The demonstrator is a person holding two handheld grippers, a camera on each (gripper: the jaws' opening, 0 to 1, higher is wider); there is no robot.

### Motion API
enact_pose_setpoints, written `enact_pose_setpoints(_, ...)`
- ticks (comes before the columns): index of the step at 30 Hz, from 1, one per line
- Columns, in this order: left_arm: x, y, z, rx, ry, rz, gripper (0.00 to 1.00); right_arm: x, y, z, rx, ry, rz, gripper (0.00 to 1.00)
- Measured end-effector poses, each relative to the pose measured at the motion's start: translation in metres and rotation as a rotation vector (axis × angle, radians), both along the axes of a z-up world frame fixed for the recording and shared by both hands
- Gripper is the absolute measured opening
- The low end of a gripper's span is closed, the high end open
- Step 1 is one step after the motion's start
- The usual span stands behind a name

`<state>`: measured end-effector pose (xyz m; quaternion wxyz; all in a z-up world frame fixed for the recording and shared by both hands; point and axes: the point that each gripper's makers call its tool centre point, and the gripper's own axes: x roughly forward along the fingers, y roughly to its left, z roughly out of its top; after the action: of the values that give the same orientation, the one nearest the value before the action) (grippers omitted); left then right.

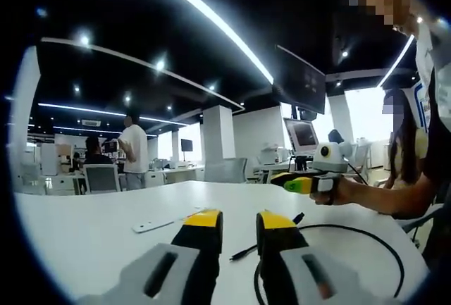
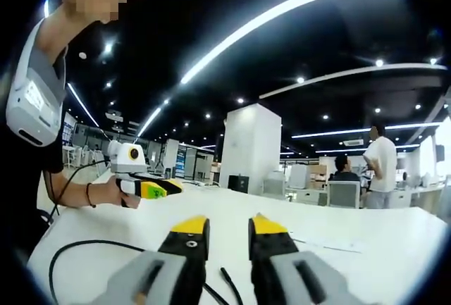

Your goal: Find the charging cable on the desk, coil it up and secure with Velcro.

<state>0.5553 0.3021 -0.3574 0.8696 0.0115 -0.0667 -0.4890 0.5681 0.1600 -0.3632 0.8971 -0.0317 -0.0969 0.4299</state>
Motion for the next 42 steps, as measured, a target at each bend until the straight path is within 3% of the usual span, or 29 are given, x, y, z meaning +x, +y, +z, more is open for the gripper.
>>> enact_pose_setpoints(42, 0.0004, -0.0028, -0.0024, 0.01, -0.003, -0.003, 0.2, 0.0021, -0.0036, 0.0005, 0.008, 0.002, -0.013, 0.23)
